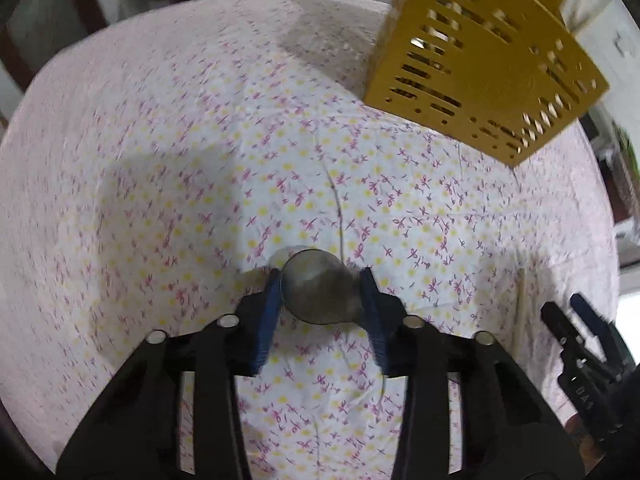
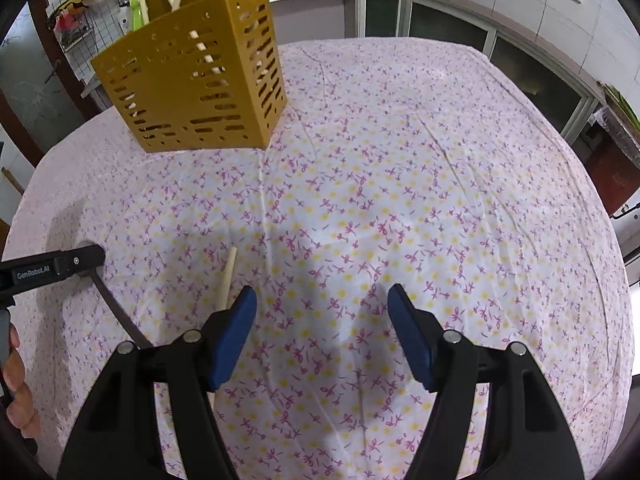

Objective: Organize utensils

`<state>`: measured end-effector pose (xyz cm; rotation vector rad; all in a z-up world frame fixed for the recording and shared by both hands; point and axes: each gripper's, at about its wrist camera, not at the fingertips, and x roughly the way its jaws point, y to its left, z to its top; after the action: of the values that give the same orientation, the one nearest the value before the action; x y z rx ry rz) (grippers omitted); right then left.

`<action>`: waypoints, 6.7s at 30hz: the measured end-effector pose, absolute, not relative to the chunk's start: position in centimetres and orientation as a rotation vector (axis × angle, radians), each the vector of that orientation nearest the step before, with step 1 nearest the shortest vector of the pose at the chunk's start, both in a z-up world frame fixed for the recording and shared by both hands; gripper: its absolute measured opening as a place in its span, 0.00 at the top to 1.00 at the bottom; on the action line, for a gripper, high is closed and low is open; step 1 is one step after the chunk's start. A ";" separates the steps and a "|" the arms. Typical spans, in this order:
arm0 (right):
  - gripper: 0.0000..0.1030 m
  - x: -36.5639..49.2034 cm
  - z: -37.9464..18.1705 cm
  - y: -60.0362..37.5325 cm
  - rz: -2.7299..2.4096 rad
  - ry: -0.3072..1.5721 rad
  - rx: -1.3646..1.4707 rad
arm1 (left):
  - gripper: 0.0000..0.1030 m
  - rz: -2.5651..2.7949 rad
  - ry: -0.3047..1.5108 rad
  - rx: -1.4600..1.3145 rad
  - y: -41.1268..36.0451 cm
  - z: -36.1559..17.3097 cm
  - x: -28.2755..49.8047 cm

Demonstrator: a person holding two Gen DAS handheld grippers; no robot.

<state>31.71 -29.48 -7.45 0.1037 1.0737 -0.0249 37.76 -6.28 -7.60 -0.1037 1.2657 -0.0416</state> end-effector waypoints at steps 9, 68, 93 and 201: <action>0.35 32.8 -7.2 -28.9 -0.013 1.103 0.072 | 0.93 -0.126 1.224 0.099 -8.6 -6.8 39.1; 0.93 37.3 0.7 -26.4 0.136 0.993 0.089 | 0.97 -0.369 0.895 0.278 -9.0 7.5 38.4; 0.94 36.4 -4.0 -23.5 0.080 1.141 -0.027 | 0.97 -0.333 1.086 0.265 -6.1 -1.4 36.1; 0.04 17.0 6.9 -23.7 -0.048 0.216 0.006 | 0.05 -0.138 0.334 -0.016 -1.4 9.2 19.1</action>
<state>17.04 -23.74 6.92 0.0059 0.2162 -0.0475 19.07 -1.38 9.15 -0.0162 0.3344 -0.1384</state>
